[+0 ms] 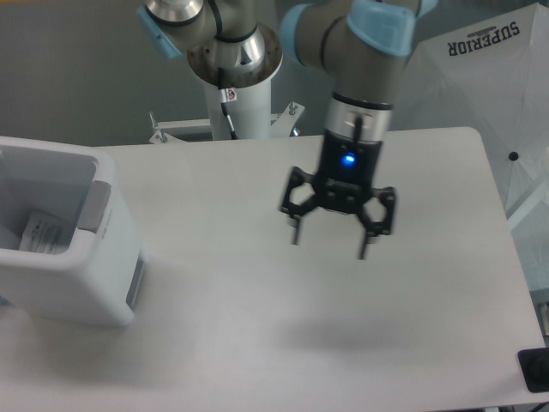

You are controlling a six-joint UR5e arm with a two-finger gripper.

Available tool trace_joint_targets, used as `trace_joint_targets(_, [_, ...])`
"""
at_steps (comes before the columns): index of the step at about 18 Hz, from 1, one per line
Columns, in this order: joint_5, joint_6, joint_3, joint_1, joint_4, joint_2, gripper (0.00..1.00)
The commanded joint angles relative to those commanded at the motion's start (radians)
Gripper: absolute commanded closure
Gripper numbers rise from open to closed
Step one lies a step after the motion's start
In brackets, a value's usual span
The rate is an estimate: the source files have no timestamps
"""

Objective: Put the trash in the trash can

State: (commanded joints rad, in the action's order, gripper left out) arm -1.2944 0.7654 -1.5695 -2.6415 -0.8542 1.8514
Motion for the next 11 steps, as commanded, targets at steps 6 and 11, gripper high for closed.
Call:
trace_joint_targets(6, [-0.112,0.250,0.170,0.011,-0.357,0.061,0.00])
trace_joint_targets(11, [-0.173,0.291,0.157,0.026,-0.370,0.063,0.00])
